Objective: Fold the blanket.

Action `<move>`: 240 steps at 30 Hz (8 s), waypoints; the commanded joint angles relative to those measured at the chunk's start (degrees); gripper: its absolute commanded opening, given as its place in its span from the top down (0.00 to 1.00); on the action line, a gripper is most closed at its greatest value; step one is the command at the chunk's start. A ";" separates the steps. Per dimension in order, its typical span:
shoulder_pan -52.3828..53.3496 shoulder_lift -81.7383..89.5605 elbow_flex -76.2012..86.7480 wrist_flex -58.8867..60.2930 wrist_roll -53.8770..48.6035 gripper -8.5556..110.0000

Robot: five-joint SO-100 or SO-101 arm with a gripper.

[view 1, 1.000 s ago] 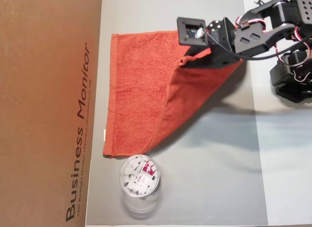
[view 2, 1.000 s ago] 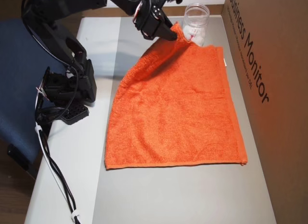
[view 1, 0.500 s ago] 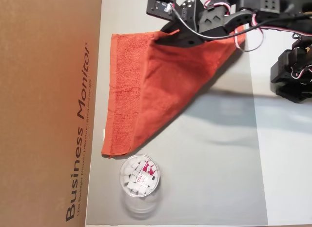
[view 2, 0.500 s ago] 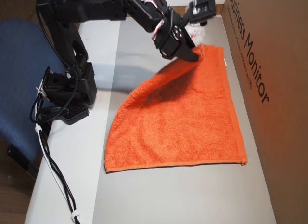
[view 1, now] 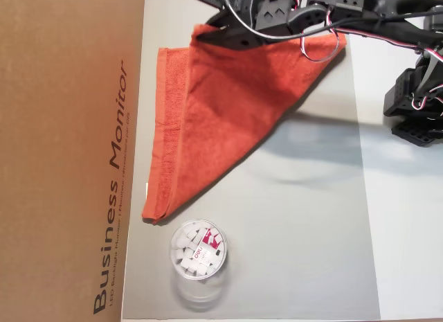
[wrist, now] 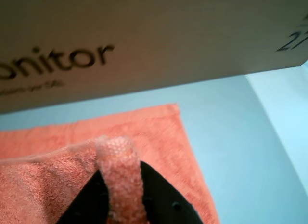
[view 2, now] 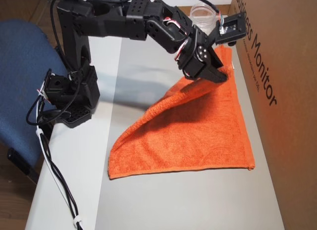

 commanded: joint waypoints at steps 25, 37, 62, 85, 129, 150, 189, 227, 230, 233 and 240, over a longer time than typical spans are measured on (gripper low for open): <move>8.26 -34.89 -32.78 -8.17 0.53 0.93; 8.44 -44.91 -35.24 -18.11 0.44 0.93; 7.47 -53.88 -34.72 -34.28 0.00 0.90; 9.67 -34.28 -20.30 -33.22 0.44 0.75; 16.08 47.20 60.73 -26.46 36.91 0.75; 27.86 65.04 61.52 21.62 45.70 0.80; 33.93 60.56 92.11 -15.64 60.12 0.74; 31.46 48.16 94.39 -32.96 43.24 0.83; 31.46 48.08 94.39 -33.40 42.98 0.86; 31.55 48.08 94.39 -33.40 42.98 0.86; 33.31 48.08 94.48 -32.61 42.36 0.88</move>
